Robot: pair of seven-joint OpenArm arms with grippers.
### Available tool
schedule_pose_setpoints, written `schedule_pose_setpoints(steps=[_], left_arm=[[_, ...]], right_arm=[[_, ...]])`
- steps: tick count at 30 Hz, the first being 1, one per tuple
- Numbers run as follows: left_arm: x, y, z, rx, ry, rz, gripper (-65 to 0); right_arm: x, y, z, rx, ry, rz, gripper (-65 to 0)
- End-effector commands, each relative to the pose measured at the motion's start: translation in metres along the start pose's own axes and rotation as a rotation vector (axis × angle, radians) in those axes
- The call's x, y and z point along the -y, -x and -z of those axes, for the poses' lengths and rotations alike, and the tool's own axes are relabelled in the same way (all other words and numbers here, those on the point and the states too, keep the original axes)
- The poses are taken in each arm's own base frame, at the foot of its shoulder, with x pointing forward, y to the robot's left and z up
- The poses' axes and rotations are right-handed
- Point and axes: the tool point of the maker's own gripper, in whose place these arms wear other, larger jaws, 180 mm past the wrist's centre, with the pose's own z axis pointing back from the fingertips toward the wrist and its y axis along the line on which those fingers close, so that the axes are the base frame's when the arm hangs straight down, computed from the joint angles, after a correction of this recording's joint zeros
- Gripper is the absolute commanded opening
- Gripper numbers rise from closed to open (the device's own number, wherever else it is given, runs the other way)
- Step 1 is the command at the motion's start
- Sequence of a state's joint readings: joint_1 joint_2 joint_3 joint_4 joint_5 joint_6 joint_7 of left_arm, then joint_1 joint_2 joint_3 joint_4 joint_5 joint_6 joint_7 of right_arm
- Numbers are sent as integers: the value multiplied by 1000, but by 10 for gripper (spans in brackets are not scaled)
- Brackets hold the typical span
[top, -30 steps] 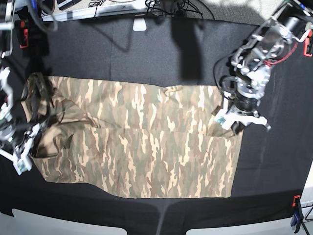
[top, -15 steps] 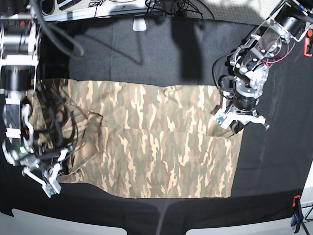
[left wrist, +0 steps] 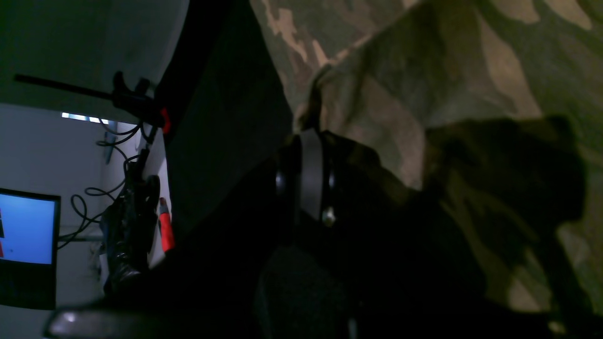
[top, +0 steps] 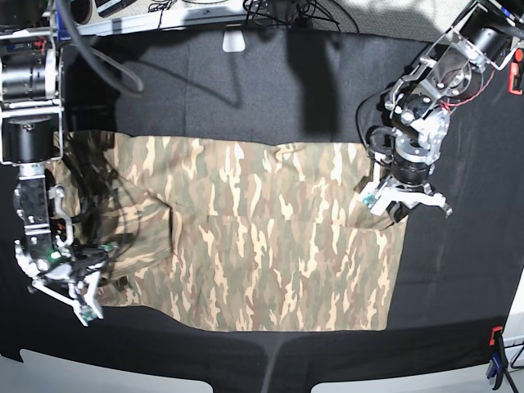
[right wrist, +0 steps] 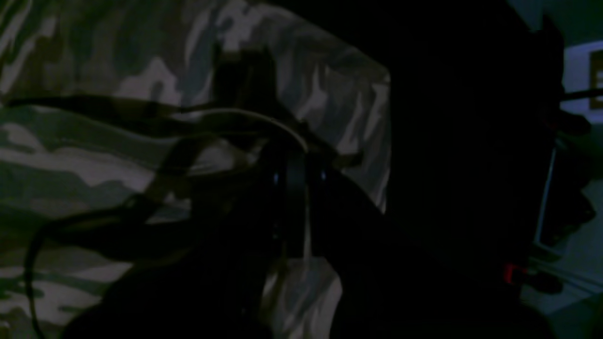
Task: Layout the t-shirt on the table in an organized manner, then fold the t-shirt properly
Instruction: 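Move both grippers to the shirt's edge and grasp its corners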
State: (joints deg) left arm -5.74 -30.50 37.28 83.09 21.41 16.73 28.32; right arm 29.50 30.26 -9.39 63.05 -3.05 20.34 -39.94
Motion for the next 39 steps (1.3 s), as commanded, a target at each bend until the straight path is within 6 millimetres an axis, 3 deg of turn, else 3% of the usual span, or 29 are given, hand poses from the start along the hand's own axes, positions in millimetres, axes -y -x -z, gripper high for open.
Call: schedule_pose_setpoints(steps=[1,5,6,9,10,16,21,24,27,30,34,37,39], left_arm=[[-18,-9,3,37,-52,8,-650],[-18,-9,3,36,-51,8,-650],[-18,-9,3,36,-52,7,-600],[-19,-8,3,31,-52,9,-414],[-20,-5,3,15,-60,21,-386],[-33,7,2,-48,-111,247,-401],[-34,21,-2,-87,-95,301,-401],[-37,21,-14,-50,-96,319,-401],[-44,8,-35,18,-81,312,-401],[-22,4,-59,61,111,344,-401],[21,24,-86,75,402,437,-401],[40,33,-98,97,513,461,-400],[44,27,-99,129,520,449,-400]], right_arm=[[22,-20,-8,56,43,13,-532],[23,-22,-8,62,45,15,-321],[25,-25,-9,70,49,18,-300],[28,-28,-12,49,36,50,-297],[27,-29,-13,36,21,68,-298],[32,-47,-26,71,24,72,-299],[31,-56,-40,74,39,47,-299],[28,-59,-49,101,35,1,-299],[23,-61,-58,127,31,-47,-299],[11,-54,-66,120,6,-100,-299],[-11,-34,-72,94,-33,-179,-299],[-30,-14,-77,77,-56,-221,-299],[-43,-1,-81,65,-71,-245,-299]])
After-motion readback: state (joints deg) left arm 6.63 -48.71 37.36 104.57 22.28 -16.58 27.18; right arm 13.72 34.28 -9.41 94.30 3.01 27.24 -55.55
